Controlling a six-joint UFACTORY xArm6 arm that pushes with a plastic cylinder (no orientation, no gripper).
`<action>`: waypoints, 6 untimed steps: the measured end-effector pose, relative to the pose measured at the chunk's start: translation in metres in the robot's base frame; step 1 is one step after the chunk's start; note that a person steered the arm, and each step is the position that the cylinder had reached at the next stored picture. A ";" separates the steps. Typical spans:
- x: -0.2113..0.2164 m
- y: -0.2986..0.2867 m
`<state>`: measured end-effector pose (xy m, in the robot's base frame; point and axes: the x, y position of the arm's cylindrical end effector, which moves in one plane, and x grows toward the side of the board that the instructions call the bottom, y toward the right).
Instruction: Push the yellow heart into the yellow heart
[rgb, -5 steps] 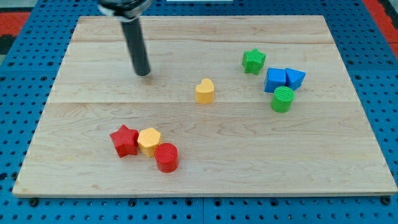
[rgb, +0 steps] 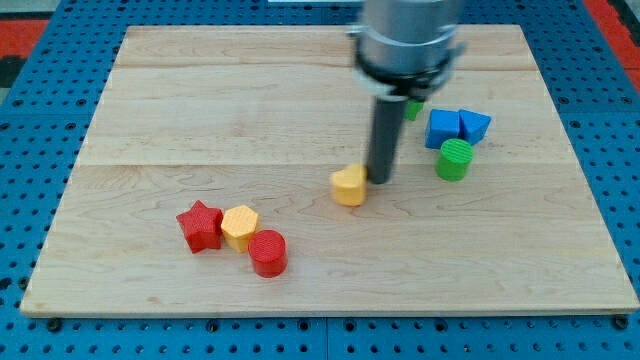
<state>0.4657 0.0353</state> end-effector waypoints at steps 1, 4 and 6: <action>0.016 -0.077; -0.013 -0.068; -0.048 -0.108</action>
